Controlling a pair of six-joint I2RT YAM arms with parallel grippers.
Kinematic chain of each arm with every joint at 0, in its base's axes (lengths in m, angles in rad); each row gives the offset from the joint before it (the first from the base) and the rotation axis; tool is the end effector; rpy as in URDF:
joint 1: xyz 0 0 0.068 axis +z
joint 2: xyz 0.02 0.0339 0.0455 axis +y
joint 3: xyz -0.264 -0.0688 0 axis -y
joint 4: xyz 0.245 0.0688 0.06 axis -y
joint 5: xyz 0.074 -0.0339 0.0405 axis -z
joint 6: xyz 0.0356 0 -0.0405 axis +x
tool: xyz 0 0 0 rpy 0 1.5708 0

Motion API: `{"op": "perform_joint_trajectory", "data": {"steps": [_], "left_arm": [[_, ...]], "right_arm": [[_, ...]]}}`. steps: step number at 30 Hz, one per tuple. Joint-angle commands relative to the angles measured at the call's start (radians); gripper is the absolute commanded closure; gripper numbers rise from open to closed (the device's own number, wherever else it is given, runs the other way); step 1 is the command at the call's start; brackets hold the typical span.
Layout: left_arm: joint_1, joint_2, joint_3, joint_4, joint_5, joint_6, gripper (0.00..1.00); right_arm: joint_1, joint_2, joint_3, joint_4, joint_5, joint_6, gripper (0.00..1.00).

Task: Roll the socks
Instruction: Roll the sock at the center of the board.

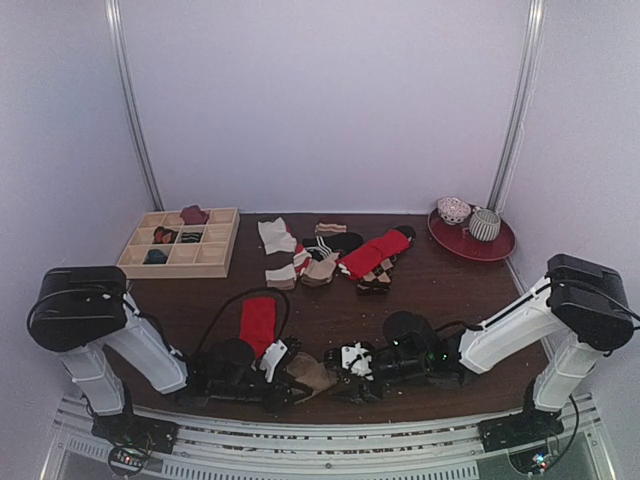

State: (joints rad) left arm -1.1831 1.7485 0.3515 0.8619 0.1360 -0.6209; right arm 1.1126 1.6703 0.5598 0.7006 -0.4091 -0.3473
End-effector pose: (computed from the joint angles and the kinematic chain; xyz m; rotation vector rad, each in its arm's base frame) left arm 0.0946 -0.2445 0.0867 0.7390 2.2308 -1.1488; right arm 0.1229 0.2813 0.1408 -1.5660 1.3342 0.8915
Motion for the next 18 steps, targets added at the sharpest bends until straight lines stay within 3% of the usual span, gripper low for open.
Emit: {"op": "perform_joint_trajectory", "data": {"steps": [1,13,18], "left_arm": [[0.0,0.073,-0.042,-0.233,0.03,-0.01,1.0],[0.0,0.075,-0.042,-0.219,0.05,0.019,1.0],[0.0,0.073,-0.04,-0.234,0.043,0.022,1.0]], "right_arm": [[0.0,0.069,0.035,0.041,-0.004,-0.013,0.33],[-0.001,0.189,0.087,-0.06,-0.009,-0.011,0.38],[-0.007,0.099,0.026,0.023,0.013,0.018,0.38]]}}
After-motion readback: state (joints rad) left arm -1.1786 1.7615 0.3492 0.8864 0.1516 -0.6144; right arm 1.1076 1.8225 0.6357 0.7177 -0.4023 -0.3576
